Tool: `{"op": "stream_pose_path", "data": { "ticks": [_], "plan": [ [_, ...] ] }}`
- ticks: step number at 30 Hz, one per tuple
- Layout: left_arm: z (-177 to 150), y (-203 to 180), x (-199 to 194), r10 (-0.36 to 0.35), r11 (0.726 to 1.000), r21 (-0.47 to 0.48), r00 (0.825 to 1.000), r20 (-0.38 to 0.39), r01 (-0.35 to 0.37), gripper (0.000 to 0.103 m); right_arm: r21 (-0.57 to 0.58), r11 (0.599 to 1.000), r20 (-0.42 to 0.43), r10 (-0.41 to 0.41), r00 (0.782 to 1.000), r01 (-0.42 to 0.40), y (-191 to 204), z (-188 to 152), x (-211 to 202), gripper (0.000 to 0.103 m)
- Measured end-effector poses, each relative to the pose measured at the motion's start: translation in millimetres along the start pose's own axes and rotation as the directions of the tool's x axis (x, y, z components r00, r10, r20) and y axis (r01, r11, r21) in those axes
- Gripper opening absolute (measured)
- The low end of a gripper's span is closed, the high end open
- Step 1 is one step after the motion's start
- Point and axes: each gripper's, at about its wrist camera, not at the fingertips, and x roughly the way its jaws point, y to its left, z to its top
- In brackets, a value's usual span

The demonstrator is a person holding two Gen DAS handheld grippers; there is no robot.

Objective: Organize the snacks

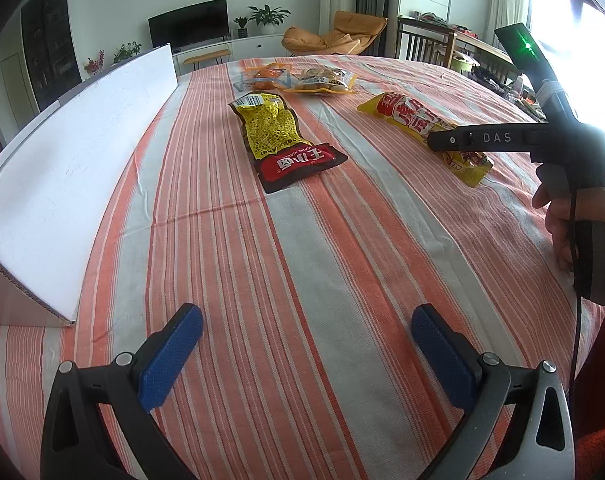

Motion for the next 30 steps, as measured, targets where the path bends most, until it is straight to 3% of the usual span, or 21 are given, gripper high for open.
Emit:
{"op": "stream_pose_path", "data": {
  "ticks": [30],
  "plan": [
    [-2.2, 0.8, -1.3, 0.001, 1.0, -0.001, 1.0, 0.002, -0.001, 0.103, 0.001, 1.0, 0.001, 0.0, 1.0, 0.0, 0.2, -0.4, -0.6, 0.079]
  ]
}}
